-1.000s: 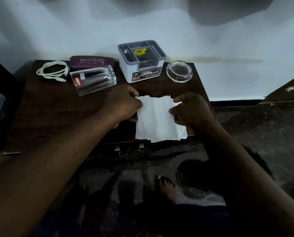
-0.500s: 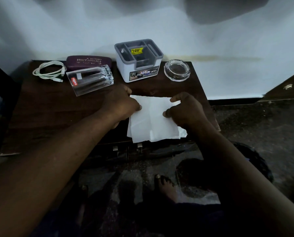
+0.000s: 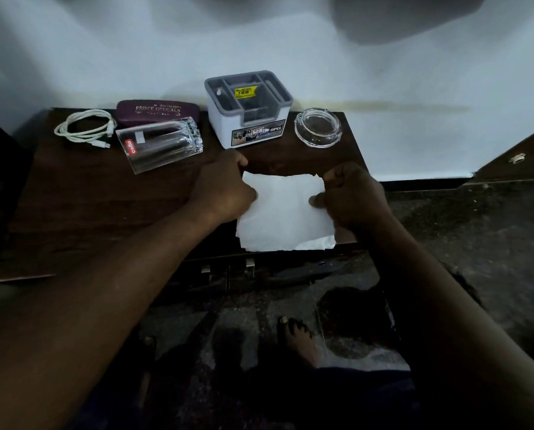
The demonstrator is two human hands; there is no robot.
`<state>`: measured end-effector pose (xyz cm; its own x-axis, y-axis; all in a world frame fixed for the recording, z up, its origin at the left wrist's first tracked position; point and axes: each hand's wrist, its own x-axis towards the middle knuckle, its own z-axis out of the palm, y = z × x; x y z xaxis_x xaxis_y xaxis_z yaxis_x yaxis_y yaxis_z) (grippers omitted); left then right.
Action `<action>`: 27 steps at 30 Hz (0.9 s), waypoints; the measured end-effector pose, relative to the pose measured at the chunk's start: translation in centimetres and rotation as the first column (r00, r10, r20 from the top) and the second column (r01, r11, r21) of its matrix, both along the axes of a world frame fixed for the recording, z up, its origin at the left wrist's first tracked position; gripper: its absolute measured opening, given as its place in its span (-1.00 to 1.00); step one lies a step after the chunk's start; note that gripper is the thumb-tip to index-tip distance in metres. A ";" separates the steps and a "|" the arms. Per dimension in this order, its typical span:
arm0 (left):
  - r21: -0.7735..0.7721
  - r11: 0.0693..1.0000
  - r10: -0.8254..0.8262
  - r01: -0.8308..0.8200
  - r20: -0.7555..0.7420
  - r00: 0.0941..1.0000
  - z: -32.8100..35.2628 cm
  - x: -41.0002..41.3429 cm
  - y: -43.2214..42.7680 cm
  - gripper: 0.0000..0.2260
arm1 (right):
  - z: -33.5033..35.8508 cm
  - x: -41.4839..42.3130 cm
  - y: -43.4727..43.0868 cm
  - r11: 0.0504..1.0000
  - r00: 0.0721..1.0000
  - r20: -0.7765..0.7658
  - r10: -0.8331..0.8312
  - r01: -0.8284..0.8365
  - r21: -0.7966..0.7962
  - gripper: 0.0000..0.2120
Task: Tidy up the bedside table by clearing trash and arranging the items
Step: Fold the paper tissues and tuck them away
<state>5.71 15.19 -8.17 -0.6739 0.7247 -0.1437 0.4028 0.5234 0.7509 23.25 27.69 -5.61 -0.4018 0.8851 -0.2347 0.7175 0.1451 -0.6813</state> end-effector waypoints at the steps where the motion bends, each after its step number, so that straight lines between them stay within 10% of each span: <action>1: -0.001 1.000 -0.019 0.019 -0.024 1.000 -0.1 0.0 -0.1 -0.51 | -0.2 0.0 0.0 1.000 1.000 0.007 0.005 -0.005 -0.004 -0.62; 8: 0.054 0.999 0.001 0.000 -0.012 1.000 0.7 0.0 0.0 -0.61 | -0.3 -0.4 0.5 0.997 0.999 -0.032 -0.011 0.008 -0.079 -0.66; 18: 0.142 0.950 0.127 -0.279 0.640 0.757 2.0 -0.4 0.6 -0.71 | 1.8 -0.1 0.4 0.953 0.944 -0.265 -0.199 0.124 -0.275 -0.72; 27: 0.058 0.973 0.163 -0.224 0.515 0.842 1.6 -0.3 0.3 -0.67 | 0.3 0.0 0.7 0.951 0.958 -0.221 -0.184 0.116 -0.286 -0.85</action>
